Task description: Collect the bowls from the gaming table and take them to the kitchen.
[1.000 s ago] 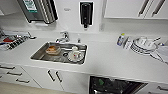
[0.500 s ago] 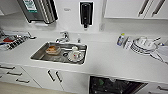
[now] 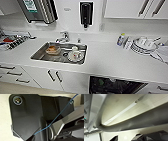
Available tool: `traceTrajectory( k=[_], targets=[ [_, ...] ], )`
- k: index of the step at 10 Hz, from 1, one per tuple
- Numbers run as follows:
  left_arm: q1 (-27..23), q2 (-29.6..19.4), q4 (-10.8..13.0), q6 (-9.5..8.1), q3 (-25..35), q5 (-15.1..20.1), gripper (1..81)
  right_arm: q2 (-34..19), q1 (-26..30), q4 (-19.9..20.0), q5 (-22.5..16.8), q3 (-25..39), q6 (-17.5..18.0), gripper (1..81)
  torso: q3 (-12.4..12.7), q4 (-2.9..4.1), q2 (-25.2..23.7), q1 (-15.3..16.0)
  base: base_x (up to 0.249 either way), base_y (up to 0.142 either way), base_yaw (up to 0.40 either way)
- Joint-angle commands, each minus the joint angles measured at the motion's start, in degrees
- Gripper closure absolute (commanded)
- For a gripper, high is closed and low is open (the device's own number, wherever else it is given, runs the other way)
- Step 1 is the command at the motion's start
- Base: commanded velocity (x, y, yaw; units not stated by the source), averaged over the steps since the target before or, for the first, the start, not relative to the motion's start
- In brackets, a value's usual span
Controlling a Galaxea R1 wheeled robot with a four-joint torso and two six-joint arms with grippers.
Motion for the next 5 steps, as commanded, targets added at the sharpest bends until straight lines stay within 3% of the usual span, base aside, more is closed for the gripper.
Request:
traceTrajectory(
  k=[1,4,5],
  targets=[
    [-0.51,-2.89,-0.05,0.29,-0.69,-0.44,1.0,-4.4,0.39,-3.12,-1.85,1.42,0.22,1.0,0.0,0.0,0.0,0.0,0.0,0.0,0.0],
    [-0.51,-1.23,0.48,0.55,-1.75,-0.35,1.0,-5.63,-4.54,-5.05,-0.44,-4.73,-0.57,1.0,0.0,0.0,0.0,0.0,0.0,0.0,0.0],
    [-0.51,-0.7,0.48,0.55,-3.05,-0.35,1.0,-5.19,-5.68,-9.49,-3.3,-5.43,-0.57,1.0,0.0,0.0,0.0,0.0,0.0,0.0,0.0]
  ],
)
